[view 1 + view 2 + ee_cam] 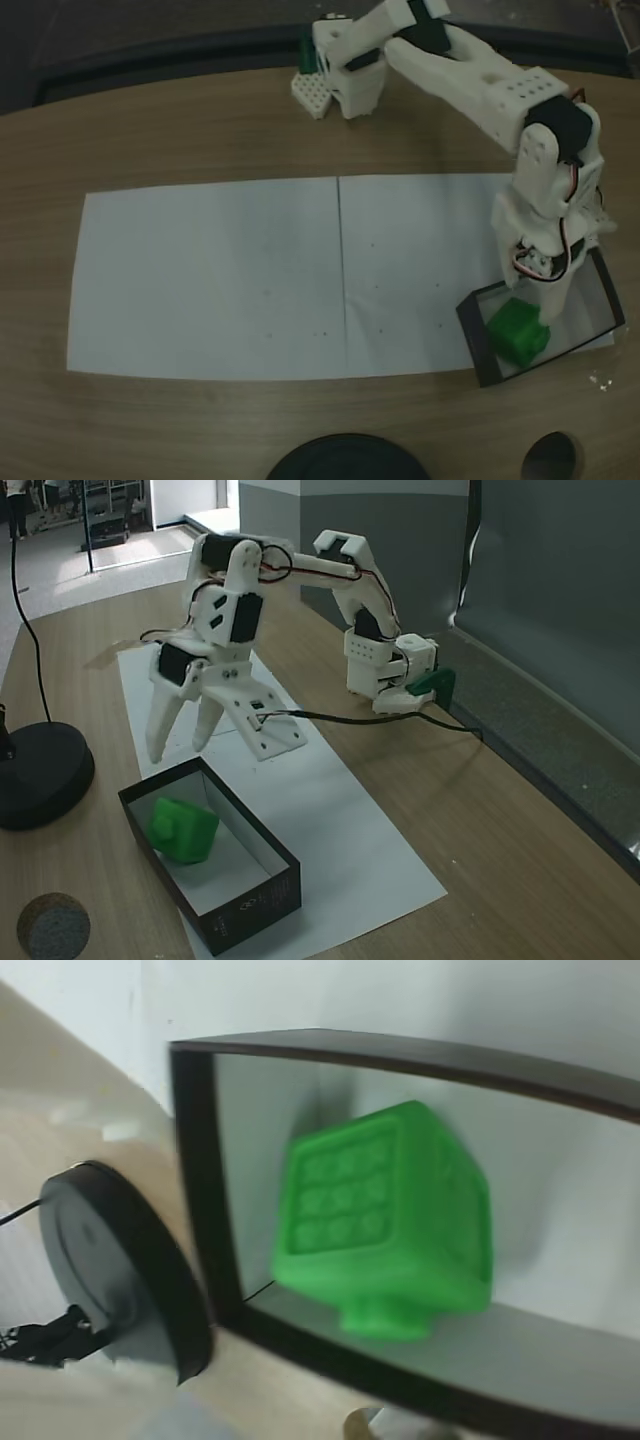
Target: Grab a green square and put it in the box.
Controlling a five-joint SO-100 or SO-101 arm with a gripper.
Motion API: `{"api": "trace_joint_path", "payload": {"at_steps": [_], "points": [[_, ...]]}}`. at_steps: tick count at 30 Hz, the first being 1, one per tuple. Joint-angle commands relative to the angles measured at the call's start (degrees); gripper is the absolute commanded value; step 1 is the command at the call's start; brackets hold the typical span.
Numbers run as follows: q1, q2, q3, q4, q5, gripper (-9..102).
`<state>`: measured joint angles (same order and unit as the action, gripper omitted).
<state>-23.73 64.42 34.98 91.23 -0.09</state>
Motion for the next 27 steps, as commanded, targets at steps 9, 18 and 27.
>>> {"api": "trace_joint_path", "payload": {"at_steps": [9, 18, 27], "points": [[20.3, 49.31, 7.73, 7.65, 4.22, 0], [25.58, 82.09, 40.87, 5.8, 1.05, 0], [33.84, 114.35, 76.46, -7.29, -4.39, 0]]}}
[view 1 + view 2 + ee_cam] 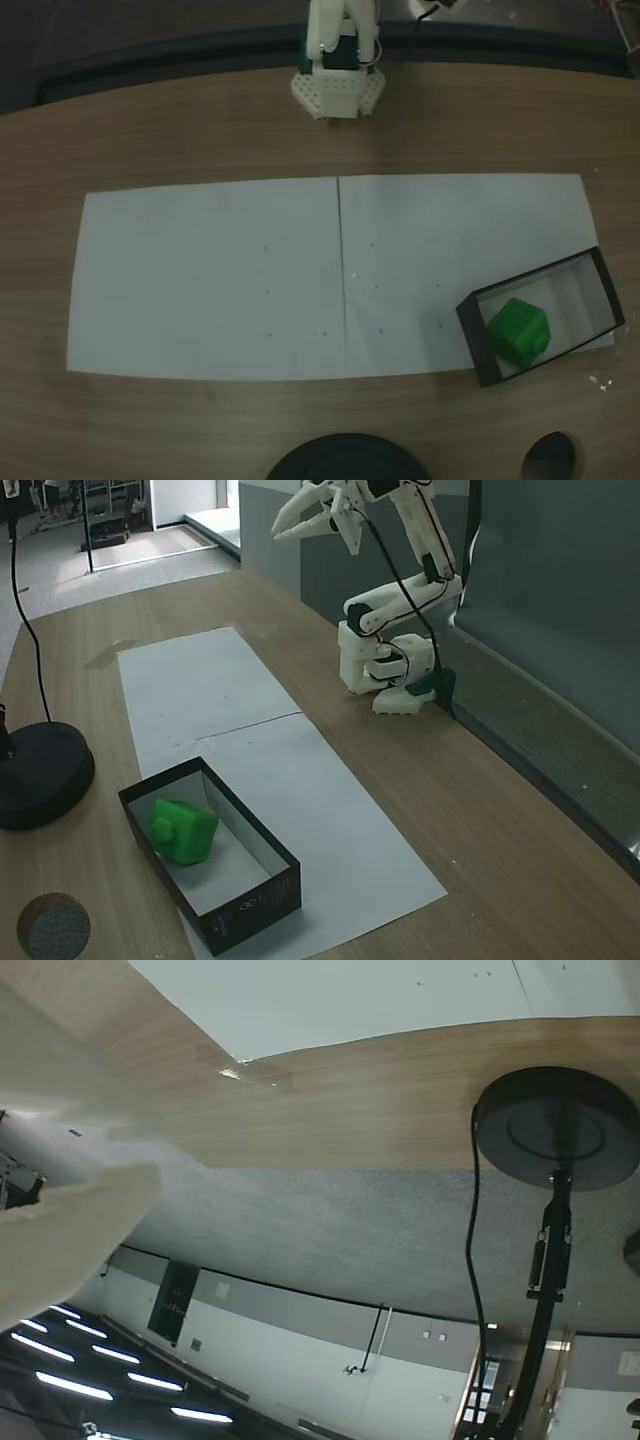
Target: Grab a green square and put it in the box.
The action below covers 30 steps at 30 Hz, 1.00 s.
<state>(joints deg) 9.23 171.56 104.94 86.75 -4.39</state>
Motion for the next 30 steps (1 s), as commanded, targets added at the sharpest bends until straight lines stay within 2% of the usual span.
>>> {"api": "trace_joint_path", "payload": {"at_steps": [1, 9, 23, 30], "points": [[1.23, 9.58, 9.4, -3.52, -0.35, 0], [1.76, 20.13, 27.25, -13.54, -6.42, 0], [1.58, 27.69, 57.13, -29.0, -6.42, 0], [1.05, 27.69, 67.5, -33.13, -5.89, 0]]}}
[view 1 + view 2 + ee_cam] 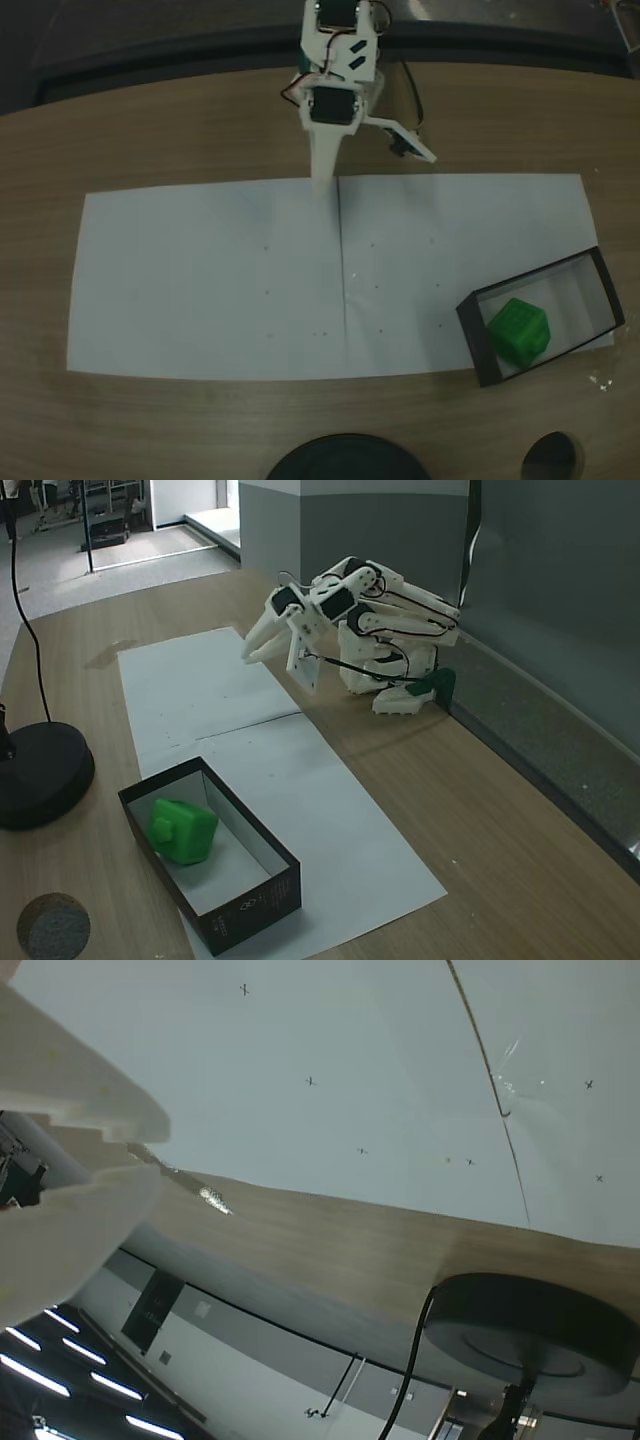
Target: Grab a green square and put it in the box.
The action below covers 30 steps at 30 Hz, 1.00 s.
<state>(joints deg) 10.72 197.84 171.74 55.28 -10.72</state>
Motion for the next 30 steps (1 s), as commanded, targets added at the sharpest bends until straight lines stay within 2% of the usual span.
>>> {"api": "trace_joint_path", "payload": {"at_steps": [1, 8, 14, 23, 30], "points": [[-0.44, 1.41, 1.85, -1.76, 0.44, 0], [-0.62, 1.41, 5.89, -0.97, 1.14, 0], [-6.06, 1.41, 4.48, 3.96, 14.68, 0], [-10.9, 1.41, 0.35, 18.28, 14.5, 0], [-10.9, 1.41, 0.18, 18.72, 14.77, 0]]}}
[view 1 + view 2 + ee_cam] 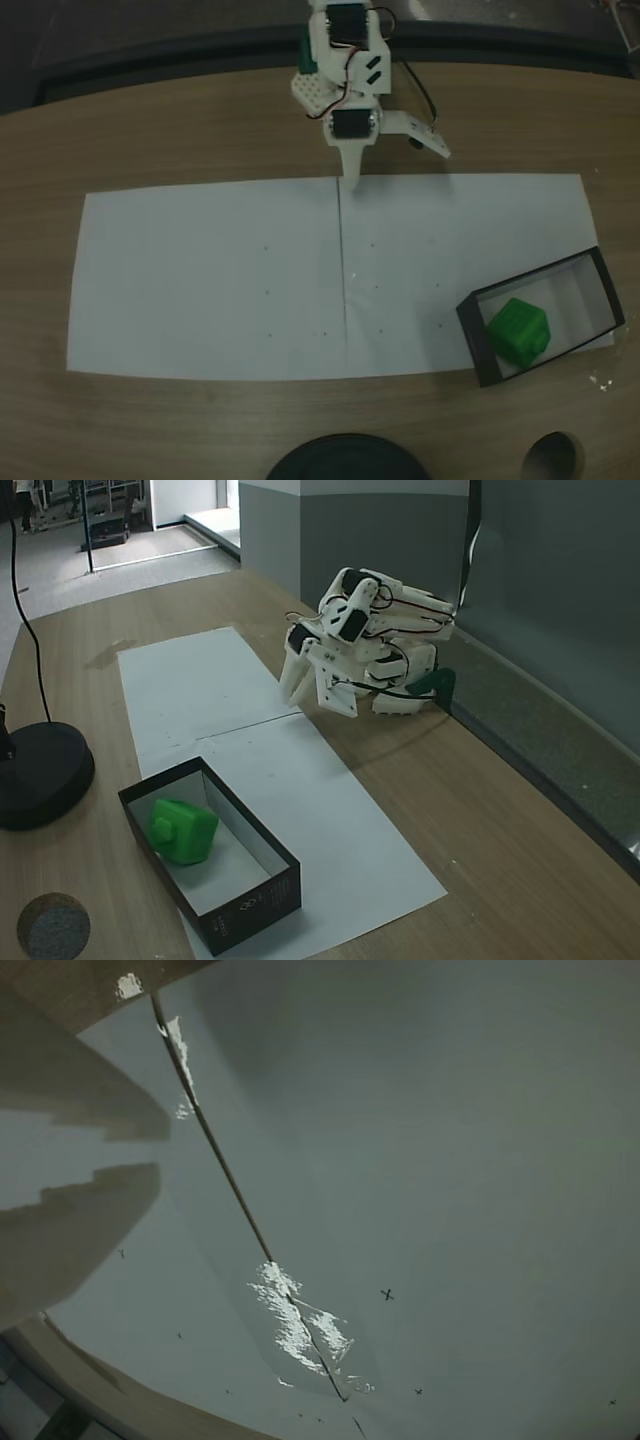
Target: Grab a green square and put it in the box.
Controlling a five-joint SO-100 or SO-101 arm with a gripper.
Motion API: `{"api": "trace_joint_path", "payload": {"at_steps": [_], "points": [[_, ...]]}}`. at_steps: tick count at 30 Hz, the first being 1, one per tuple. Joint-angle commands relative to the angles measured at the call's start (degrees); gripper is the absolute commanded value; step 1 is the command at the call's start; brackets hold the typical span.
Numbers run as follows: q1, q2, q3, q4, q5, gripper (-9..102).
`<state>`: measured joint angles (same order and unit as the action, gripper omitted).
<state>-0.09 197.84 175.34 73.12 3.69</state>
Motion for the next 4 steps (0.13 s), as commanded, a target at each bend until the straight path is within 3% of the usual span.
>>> {"api": "trace_joint_path", "payload": {"at_steps": [1, 4], "points": [[0.09, 1.41, -3.43, 0.88, 0.44, 0], [0.0, 1.41, -3.43, 0.88, 0.44, 0]]}}
